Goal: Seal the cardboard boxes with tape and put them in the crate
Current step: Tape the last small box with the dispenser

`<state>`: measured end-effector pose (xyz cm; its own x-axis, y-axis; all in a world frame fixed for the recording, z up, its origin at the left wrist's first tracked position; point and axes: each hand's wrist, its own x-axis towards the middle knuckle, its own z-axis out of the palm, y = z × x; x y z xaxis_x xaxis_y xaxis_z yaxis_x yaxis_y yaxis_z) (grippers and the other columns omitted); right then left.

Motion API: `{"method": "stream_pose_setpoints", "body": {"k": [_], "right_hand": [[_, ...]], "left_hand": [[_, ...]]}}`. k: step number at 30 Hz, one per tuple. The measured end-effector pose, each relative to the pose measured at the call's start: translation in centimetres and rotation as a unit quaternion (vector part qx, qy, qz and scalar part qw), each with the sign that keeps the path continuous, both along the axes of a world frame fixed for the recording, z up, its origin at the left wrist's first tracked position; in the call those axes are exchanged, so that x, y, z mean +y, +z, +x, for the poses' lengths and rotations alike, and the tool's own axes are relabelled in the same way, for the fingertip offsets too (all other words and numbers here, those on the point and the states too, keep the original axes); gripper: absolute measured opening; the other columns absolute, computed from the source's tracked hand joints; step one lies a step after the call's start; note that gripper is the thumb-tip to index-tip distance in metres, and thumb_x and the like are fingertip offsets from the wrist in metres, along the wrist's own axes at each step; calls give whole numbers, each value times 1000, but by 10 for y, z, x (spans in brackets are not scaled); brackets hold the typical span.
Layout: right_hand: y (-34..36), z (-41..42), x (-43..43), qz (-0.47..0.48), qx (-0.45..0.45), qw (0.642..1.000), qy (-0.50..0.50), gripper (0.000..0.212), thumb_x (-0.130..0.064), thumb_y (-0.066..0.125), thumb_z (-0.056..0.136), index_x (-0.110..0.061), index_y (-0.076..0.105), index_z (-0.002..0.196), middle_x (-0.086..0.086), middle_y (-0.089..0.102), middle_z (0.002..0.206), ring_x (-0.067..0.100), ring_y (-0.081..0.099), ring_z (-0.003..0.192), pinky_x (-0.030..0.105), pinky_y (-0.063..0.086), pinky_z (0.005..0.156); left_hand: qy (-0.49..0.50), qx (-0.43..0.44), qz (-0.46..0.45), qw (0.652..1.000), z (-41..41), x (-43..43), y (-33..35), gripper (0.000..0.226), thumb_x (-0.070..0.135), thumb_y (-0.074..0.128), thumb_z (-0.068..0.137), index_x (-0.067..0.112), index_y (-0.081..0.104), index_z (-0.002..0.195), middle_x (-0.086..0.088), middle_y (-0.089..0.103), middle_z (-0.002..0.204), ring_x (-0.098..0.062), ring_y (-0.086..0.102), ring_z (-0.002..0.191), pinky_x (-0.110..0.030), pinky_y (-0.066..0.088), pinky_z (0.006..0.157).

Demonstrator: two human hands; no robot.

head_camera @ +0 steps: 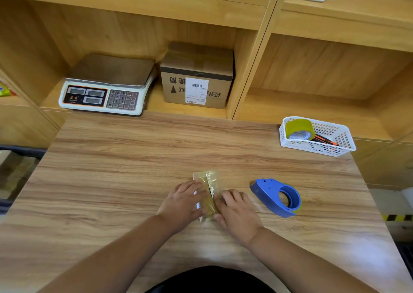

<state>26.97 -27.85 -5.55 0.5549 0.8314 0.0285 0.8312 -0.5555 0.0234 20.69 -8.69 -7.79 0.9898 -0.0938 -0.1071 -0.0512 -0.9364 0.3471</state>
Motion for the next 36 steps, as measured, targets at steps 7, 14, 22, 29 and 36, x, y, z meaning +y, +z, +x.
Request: {"method": "stream_pose_setpoints", "body": {"k": [7, 14, 22, 29, 36], "right_hand": [[0, 4, -5, 72, 198, 976, -52, 55, -37, 51, 93, -18, 40, 143, -5, 39, 130, 13, 37, 119, 18, 27, 102], [2, 5, -4, 121, 263, 952, -97, 47, -29, 65, 87, -15, 56, 131, -4, 41, 135, 9, 45, 121, 17, 37, 99], [-5, 12, -9, 96, 214, 969, -82, 42, -30, 61, 88, -22, 57, 130, -4, 46, 137, 17, 44, 124, 24, 30, 104], [-6, 28, -56, 123, 61, 978, -154, 40, -4, 87, 54, -11, 73, 92, 7, 68, 94, 32, 67, 85, 44, 51, 72], [-17, 45, -94, -43, 38, 945, -323, 56, -28, 62, 84, -14, 43, 135, 4, 48, 131, 26, 51, 114, 37, 35, 98]], "left_hand": [[-104, 8, 60, 993, 7, 11, 10, 68, 50, 47, 92, 24, 21, 150, 7, 13, 158, -7, -1, 145, -25, -8, 114], [-154, -21, 114, 981, 10, 11, 11, 63, 6, 41, 92, 14, 18, 151, -1, 12, 159, -13, 2, 147, -22, -28, 103], [-169, -122, 187, 960, 9, 4, 17, 33, 30, 75, 74, 17, 65, 102, 1, 65, 117, -14, 46, 131, -41, 14, 115], [-49, -118, 113, 985, -1, -22, 18, 46, 42, 91, 35, 18, 68, 67, -1, 69, 78, -15, 70, 77, -23, 54, 76], [-15, -101, 116, 988, -5, -33, 19, 46, 42, 88, 43, 12, 69, 72, -4, 67, 79, -16, 64, 62, -21, 54, 67]]}}
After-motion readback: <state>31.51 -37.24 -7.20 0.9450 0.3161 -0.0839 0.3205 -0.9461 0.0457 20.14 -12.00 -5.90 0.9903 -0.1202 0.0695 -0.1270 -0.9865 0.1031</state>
